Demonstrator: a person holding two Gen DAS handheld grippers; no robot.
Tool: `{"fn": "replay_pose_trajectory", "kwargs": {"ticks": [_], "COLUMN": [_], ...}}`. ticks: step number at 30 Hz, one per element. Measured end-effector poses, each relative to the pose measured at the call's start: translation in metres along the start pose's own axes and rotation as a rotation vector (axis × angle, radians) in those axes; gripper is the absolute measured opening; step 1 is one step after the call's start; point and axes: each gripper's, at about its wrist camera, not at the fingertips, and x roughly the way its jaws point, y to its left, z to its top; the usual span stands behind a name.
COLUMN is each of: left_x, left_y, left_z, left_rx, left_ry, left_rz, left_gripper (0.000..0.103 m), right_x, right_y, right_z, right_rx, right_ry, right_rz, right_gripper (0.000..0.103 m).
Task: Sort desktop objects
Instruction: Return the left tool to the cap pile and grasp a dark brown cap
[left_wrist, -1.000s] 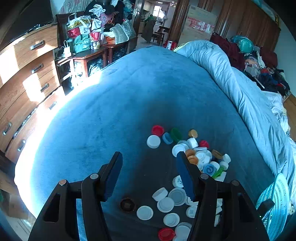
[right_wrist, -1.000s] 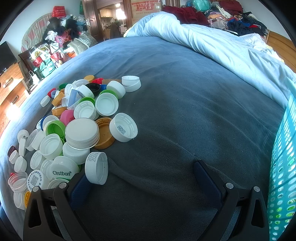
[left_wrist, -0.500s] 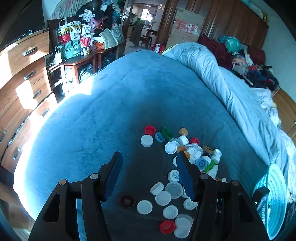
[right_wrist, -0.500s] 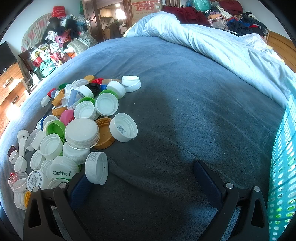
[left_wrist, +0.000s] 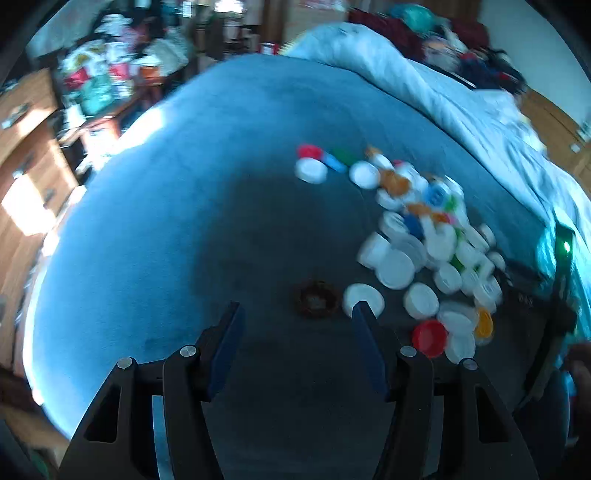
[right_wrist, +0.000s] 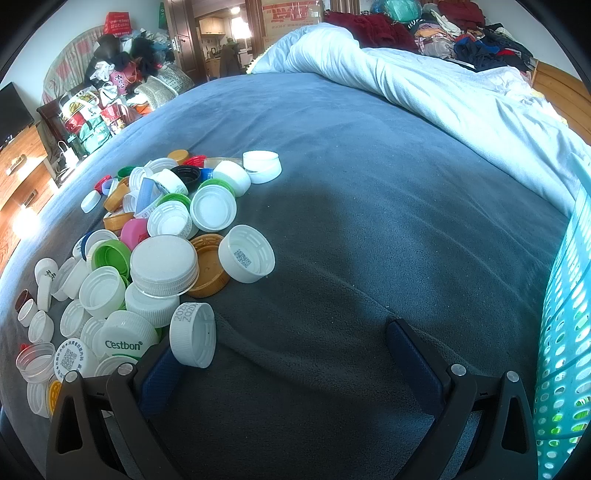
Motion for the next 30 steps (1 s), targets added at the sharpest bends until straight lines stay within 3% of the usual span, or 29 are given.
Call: {"fn": "replay_pose_trajectory", "kwargs": {"ticks": [3, 9, 12, 15, 16, 30], "left_x": [0.013, 0.025, 0.030, 0.037, 0.037, 0.034], "left_y": [-0.004, -0.002, -0.005, -0.003, -0.002, 0.003], "left_z": [-0.004, 0.000, 0.002, 0.001, 0.001, -0.008], "left_rx": [0.053, 0.118, 0.147, 0.156, 0.156, 0.050], "left_ry": [-0.009, -0.004, -0.019, -0.022, -0.023, -0.068], "left_rz": [0.016, -0.058, -0.043, -0.045, -0.052, -0.071], "left_gripper": [0.054, 0.054, 0.053, 0.038, 0.024, 0.025], "right_x": [0.000, 0.001, 0.001, 0.002, 0.003, -0.005], "right_y": [0.000, 0.000, -0.001, 0.000, 0.001, -0.001], "right_z": [0.000, 0.003, 0.003, 0.004, 0.004, 0.011], "right_rx": [0.000, -0.001, -0.004, -0.003, -0.006, -0.020], "right_ry": [-0.001, 0.000, -0.002, 0.000, 0.000, 0.048], "right_rz": [-0.001, -0.001, -0.006, -0.004, -0.008, 0.025], "right_gripper": [0.103, 0.103, 0.103, 0.103, 0.103, 0.100]}}
